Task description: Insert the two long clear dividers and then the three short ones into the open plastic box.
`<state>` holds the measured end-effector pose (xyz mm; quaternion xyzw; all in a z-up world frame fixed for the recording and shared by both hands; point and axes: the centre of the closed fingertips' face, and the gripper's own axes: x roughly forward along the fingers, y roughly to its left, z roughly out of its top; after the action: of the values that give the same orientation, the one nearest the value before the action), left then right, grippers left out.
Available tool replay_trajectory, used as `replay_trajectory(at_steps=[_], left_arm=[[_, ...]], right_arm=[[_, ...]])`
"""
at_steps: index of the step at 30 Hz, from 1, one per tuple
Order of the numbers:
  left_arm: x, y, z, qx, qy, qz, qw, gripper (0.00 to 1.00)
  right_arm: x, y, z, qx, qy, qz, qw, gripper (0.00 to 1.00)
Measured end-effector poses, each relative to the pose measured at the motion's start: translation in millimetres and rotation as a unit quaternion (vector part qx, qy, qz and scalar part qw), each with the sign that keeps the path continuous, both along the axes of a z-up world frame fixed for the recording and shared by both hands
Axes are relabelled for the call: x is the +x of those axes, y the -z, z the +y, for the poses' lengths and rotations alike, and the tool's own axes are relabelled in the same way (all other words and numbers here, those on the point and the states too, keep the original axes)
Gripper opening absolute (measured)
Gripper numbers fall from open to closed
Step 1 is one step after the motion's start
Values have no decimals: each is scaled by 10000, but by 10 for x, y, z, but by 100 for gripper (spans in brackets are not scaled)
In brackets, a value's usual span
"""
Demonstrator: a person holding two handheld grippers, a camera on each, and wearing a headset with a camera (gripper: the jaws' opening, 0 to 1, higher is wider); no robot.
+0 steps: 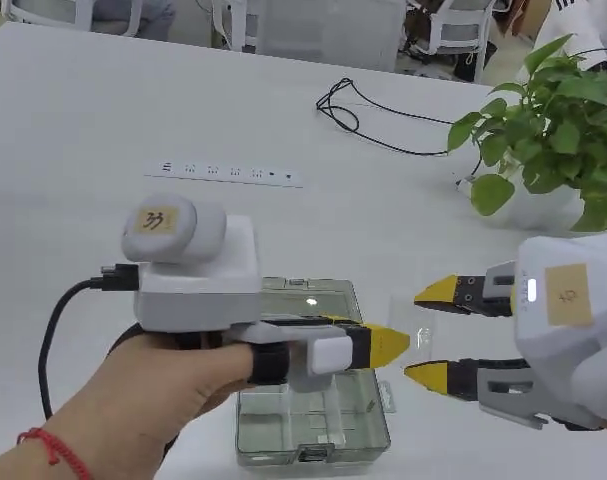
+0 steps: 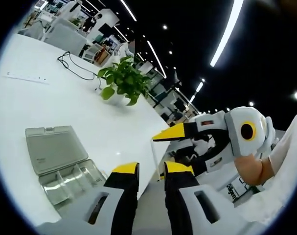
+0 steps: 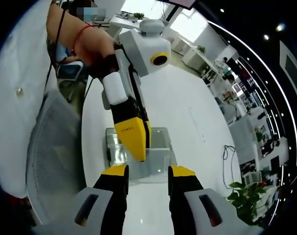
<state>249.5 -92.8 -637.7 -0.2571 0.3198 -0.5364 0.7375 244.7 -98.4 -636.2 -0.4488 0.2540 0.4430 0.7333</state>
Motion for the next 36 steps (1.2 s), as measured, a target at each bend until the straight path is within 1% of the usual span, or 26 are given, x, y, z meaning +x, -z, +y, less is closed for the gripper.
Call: replay_trajectory(at_steps=[4,8,9,14,17,22,23,26,29,34,36], left_arm=[[-6,3,-14,-44,13,64,10000,12],[-34,2,-26,-81,69,95,9999,6],[-44,0,-31,-105,75,123,9998,5],[-71,3,-36,-145,100,147,9997,0],[-83,11,-35,-133,104,148,9997,0],[-99,18,-29,-148,95,202,9996,0],[-103,18,-28,-154,82,234,9996,0],[-109,21,-23,-157,58,264,9995,0],[-104,22,-14,-200,-2,344,9992,0],[-101,22,1,-231,-50,368,9990,0],[-93,21,16,-223,-64,329,9992,0]], right_arm=[[-17,-5,30,21,-25,13,10000,33],[-43,7,69,8,-75,23,10000,33],[-49,18,76,-24,-99,20,9999,33],[-68,33,108,-43,-142,37,9999,33],[-76,38,117,-66,-163,35,9998,33],[-89,41,127,-81,-178,37,9998,33],[-91,42,128,-82,-176,32,9998,33],[-96,45,134,-101,-191,12,9998,33],[-93,44,139,-127,-216,-24,9997,33],[-74,47,143,-157,-194,-67,9997,34],[-68,29,141,-119,-182,-67,9997,34]])
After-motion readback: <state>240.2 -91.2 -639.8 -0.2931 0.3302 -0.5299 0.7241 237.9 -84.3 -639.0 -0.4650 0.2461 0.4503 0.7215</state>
